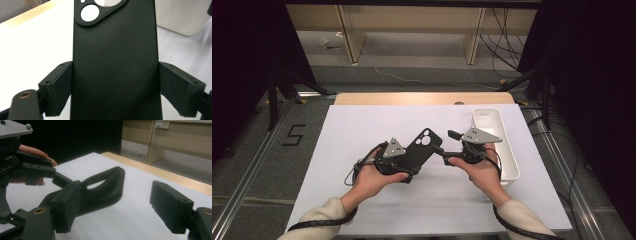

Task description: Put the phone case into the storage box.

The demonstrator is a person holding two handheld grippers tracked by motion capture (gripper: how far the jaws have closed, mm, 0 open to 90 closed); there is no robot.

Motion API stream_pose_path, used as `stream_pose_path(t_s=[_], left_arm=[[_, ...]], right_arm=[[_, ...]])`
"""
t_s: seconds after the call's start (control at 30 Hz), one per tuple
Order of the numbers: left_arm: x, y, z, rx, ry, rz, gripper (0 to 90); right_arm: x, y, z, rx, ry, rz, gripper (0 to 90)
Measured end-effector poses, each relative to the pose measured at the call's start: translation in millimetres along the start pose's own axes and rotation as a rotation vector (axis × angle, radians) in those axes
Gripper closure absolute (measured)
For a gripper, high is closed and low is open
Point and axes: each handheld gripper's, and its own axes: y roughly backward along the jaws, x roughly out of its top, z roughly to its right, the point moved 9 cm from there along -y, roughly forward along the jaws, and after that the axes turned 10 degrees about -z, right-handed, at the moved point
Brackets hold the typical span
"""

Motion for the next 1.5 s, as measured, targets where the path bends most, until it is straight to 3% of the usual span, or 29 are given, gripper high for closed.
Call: stream_pose_path(t_s=[0.4,0.93,1.27,1.4,1.5], left_arm=[[2.5,0.7,1.9,-0.002,-0.004,0.012,15.8],[4.3,0.5,3.7,-0.004,-0.006,0.025,15.7],[5.1,-0.5,5.4,0.003,-0.025,0.036,15.0],[6.1,-0.2,5.9,0.008,-0.032,0.046,14.5],[7.8,1.0,6.2,0.019,-0.045,0.055,14.2]], right_arm=[[0.0,-6.6,-2.7,0.021,-0.002,-0.007,36.3],[0.4,-8.6,-5.6,0.074,-0.059,-0.005,49.5],[4.2,-1.8,-1.3,0.097,-0.135,0.018,63.8],[9.4,2.3,-1.6,0.126,-0.183,0.054,69.1],[12.6,5.1,-2.4,0.136,-0.192,0.072,71.8]])
